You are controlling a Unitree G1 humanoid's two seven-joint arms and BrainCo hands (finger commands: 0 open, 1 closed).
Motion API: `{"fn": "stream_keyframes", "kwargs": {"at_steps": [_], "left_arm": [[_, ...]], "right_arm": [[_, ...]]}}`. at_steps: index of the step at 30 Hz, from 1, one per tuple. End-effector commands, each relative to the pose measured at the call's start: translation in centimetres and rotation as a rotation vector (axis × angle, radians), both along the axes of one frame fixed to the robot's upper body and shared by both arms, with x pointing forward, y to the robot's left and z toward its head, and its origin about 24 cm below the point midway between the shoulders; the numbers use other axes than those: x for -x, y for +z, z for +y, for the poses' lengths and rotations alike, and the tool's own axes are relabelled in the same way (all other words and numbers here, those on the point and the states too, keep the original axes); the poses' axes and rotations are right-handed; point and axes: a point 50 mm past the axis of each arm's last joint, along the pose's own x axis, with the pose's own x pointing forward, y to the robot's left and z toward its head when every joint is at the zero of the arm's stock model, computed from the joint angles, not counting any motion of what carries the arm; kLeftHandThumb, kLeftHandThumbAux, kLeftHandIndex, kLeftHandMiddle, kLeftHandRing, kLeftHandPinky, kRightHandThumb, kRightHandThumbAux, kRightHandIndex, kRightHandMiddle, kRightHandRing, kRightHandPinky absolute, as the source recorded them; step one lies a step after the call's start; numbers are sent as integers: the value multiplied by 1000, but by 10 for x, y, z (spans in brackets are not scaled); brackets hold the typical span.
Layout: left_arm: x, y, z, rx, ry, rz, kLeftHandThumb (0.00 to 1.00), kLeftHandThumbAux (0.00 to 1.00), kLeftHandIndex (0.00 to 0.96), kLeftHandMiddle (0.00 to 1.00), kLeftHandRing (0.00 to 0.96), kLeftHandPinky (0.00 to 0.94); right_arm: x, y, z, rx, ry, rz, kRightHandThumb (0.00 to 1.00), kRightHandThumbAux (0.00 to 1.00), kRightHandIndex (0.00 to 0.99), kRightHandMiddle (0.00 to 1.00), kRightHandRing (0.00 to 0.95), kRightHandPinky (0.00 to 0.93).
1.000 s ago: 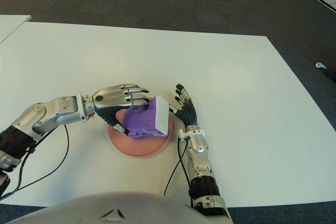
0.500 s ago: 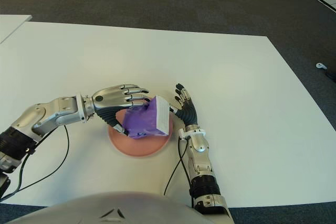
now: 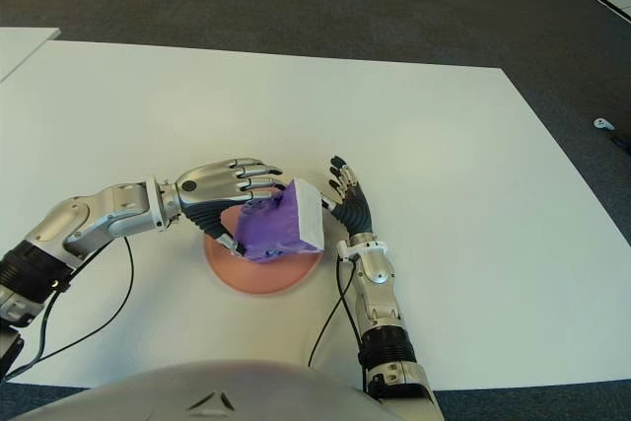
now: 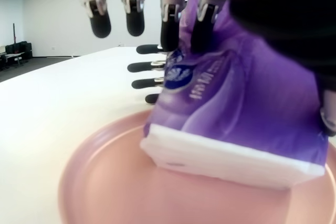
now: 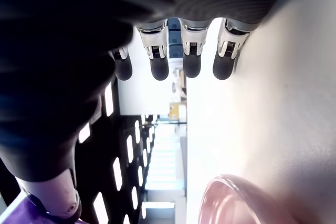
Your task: Put the tissue paper into the plate.
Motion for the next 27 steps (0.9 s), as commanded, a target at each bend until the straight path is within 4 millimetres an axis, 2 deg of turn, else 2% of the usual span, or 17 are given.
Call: {"fn": "stream_keyframes", "kwargs": {"at_steps": [1,6,11,14,17,21,27], "left_arm": [[4,-9,-3,-58,-10,33,32,424,104,91,39,37],[3,-7,0,-60,-4,29,28,419,94,83,34,15],[-6,20,6,-39,22,22,17,424,52,40,7,1],[-5,22,8,53,80,76,6,436,29,20,2,0],[-4,34,13,220,136,94,2,449,15,12,0,19],[-3,45,20,350,175,85,7,476,5,5,0,37],[-2,55,29,552,214,62,82,521,42,2,0,52]], "right_arm": [[38,-54,-6,21,2,278,23,674,0,0,0,0],[38,-55,-7,27,4,278,25,660,0,0,0,0],[38,-56,-7,26,-5,287,37,661,0,0,0,0],[39,-56,-6,21,-12,293,43,663,0,1,0,0],[39,-55,-6,17,-17,294,46,662,0,3,0,0],[40,-55,-5,14,-21,294,48,661,0,2,0,0],[40,-55,-4,9,-20,293,52,660,0,0,0,0]]}}
